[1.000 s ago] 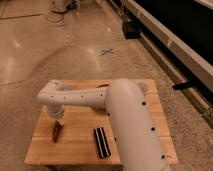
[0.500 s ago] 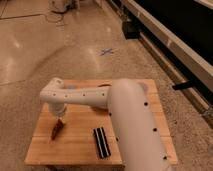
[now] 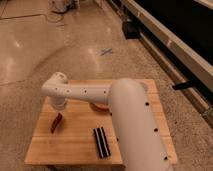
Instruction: Drag the pepper across the table
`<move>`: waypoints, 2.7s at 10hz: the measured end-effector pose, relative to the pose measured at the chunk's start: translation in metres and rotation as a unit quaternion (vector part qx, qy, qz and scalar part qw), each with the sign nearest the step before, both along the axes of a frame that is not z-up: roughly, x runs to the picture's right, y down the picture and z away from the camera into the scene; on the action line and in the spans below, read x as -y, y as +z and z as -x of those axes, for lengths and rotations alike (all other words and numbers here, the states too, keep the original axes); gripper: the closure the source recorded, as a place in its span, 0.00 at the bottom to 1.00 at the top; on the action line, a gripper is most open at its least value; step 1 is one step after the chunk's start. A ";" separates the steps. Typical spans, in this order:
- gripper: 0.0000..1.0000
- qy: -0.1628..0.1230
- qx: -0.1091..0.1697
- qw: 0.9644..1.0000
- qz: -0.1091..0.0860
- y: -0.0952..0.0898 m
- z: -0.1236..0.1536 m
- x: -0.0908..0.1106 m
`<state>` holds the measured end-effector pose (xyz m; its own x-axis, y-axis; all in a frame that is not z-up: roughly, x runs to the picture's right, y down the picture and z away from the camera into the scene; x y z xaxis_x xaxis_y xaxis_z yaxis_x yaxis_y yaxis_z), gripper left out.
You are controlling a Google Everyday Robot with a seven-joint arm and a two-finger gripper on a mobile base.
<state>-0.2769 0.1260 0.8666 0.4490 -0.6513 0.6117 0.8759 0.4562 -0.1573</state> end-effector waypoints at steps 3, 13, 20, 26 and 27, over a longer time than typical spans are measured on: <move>1.00 0.013 -0.002 1.000 -0.016 0.013 0.006 0.018; 1.00 0.039 -0.042 0.997 -0.042 0.065 -0.005 0.053; 0.73 0.056 -0.082 0.994 -0.043 0.095 -0.042 0.078; 0.23 0.073 -0.101 0.992 -0.035 0.107 -0.072 0.090; 0.23 0.073 -0.099 0.992 -0.035 0.107 -0.070 0.089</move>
